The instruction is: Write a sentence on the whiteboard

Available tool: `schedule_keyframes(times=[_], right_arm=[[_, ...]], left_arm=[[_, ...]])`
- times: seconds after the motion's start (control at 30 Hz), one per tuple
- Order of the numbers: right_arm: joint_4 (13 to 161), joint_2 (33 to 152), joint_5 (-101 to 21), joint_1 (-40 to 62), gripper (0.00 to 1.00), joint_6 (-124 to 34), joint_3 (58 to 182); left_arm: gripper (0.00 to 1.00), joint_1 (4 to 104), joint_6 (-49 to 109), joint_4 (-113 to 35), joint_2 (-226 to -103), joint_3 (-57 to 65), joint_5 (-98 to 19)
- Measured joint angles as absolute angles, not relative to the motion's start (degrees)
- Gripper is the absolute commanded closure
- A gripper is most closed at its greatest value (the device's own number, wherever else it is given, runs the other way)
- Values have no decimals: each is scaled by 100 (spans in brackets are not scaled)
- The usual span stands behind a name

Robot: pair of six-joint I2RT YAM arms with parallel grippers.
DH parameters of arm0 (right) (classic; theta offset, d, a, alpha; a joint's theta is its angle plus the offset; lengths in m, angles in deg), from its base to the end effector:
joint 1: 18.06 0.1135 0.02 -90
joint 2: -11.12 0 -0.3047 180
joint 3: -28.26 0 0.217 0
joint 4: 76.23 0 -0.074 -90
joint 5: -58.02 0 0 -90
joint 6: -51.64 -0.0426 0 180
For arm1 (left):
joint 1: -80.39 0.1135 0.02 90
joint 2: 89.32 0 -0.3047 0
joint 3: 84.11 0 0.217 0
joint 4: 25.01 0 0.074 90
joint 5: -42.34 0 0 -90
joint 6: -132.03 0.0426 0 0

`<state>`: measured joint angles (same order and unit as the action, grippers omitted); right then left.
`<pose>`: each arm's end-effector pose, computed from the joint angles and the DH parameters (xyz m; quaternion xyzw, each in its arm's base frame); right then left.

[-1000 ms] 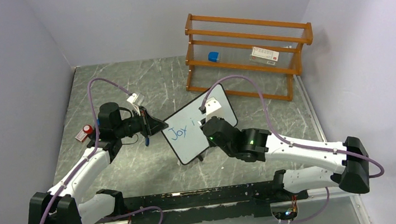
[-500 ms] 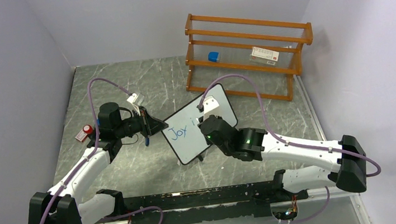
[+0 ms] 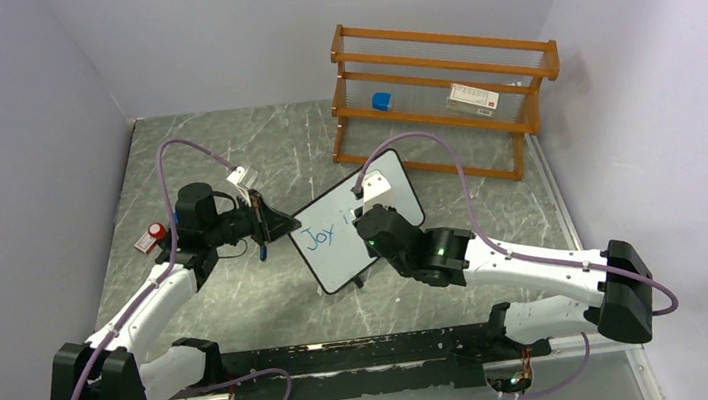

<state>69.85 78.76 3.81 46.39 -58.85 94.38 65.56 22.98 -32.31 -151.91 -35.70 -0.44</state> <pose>0.1128 0.1782 0.3266 -0.1860 0.8370 0.0931 0.5061 0.1717 -0.0778 0.2931 0.1974 0.7651 -0.4670 0.3970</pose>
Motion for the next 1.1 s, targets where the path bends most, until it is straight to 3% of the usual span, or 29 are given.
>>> schedule_keyframes(times=[1.1], right_arm=[[7007,7871,114,4591,100,-5735,9431]], left_arm=[[95,6558,2296,-3229,-15193,-3570,-46]])
